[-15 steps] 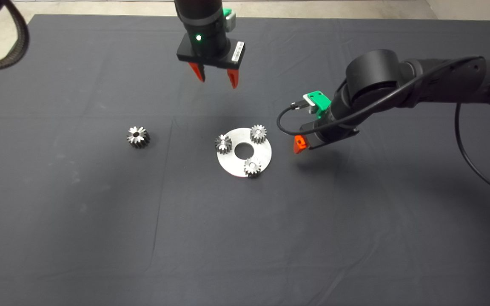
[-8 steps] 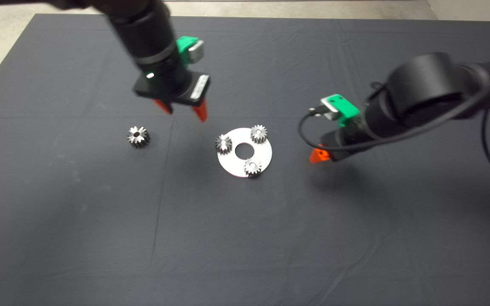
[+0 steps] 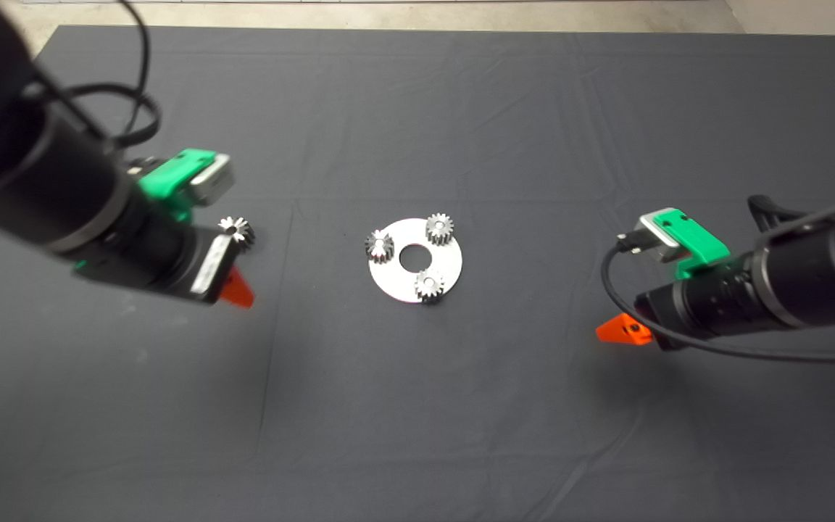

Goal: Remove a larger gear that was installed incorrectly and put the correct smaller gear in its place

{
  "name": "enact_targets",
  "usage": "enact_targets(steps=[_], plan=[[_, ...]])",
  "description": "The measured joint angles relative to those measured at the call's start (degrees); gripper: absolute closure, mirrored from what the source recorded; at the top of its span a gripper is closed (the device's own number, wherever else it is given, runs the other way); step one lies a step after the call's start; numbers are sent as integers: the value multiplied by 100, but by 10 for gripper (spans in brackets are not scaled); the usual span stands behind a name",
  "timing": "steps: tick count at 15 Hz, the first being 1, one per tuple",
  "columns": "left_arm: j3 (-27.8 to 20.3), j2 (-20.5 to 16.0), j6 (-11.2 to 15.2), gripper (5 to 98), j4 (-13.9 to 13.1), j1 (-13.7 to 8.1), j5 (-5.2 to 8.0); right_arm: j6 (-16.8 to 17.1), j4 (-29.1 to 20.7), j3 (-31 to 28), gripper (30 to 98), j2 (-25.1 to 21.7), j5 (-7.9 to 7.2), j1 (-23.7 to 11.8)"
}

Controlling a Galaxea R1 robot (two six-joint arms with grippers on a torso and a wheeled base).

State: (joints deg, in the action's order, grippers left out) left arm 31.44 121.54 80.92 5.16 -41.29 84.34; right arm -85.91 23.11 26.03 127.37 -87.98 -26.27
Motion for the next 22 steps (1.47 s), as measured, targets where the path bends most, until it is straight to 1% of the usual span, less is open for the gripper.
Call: enact_targets(steps=[1,2,3,4,5,8,11,15,17,18,20,21,22], plan=[[-339,-272,173,441,22,2,16,-204,-109,-228,315,-2,20,-65],[-644,-540,339,441,18,1,20,-309,-173,-310,316,0,33,-96],[-849,-817,550,441,21,0,30,-509,-255,-419,315,-5,40,-140],[-947,-1007,692,441,24,0,58,-588,-361,-468,316,-7,24,-138],[-992,-1074,739,441,33,0,71,-653,-464,-517,316,-5,24,-140],[-998,-1039,761,441,46,-2,60,-753,-606,-564,315,96,24,-201],[-976,-1014,761,441,56,-2,49,-783,-665,-539,315,330,16,-201],[-998,-1072,708,441,60,-2,19,-808,-682,-228,316,651,16,-200],[-1004,-1080,736,441,57,-2,-45,-826,-686,-184,316,722,20,-200],[-1006,-1088,769,441,57,0,-99,-828,-686,-184,316,722,22,-200],[-1006,-1146,1000,441,46,-2,-207,-835,-693,-186,315,672,37,-195],[-1006,-1182,1110,441,16,-2,-250,-836,-702,-186,316,558,122,-181],[-1006,-1199,1131,441,-51,0,-268,-830,-707,-187,315,428,315,-147]])
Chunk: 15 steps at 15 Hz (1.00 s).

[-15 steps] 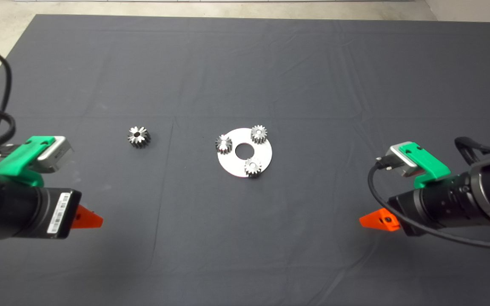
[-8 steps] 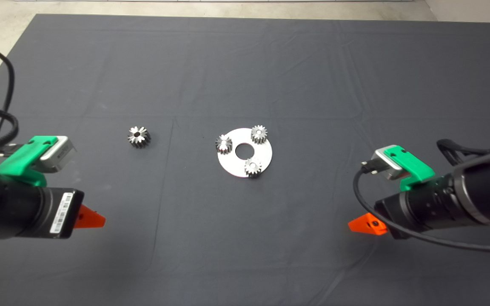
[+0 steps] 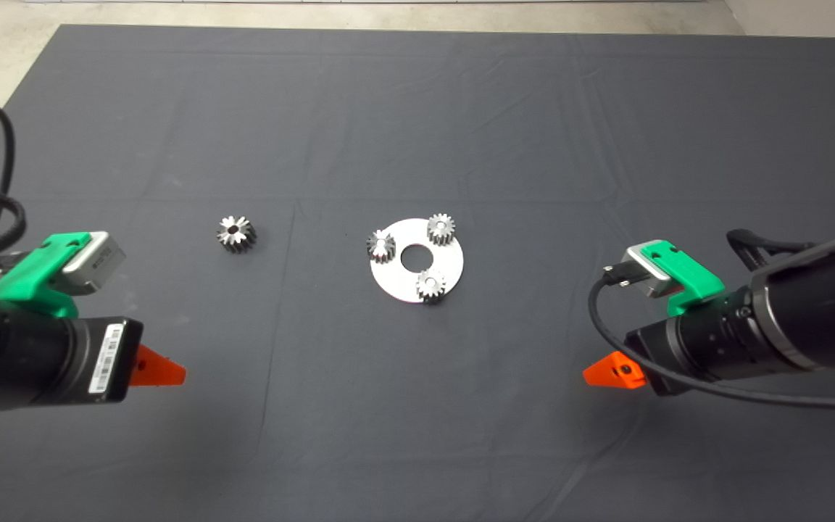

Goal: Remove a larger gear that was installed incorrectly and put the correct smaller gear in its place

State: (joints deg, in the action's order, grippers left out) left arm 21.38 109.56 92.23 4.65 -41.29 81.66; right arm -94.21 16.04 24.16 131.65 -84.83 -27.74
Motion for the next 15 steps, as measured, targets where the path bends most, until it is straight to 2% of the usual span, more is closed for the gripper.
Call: enact_targets(steps=[1,3,4,5,7,15], plan=[[0,-13,3,441,-39,2,-14,43,-1,0,316,-124,300,53],[0,-5,5,441,-220,108,-33,350,-4,-36,316,-310,1026,234],[0,-2,8,441,-331,210,-33,528,-4,-57,316,-345,1296,410],[-2,-16,10,441,-384,240,-27,602,-6,-74,315,-373,1442,614],[-2,-66,23,441,-386,257,-30,695,-15,-82,316,-420,1534,885],[-2,-115,32,441,-386,271,-50,689,-15,-118,315,-467,1580,885]])
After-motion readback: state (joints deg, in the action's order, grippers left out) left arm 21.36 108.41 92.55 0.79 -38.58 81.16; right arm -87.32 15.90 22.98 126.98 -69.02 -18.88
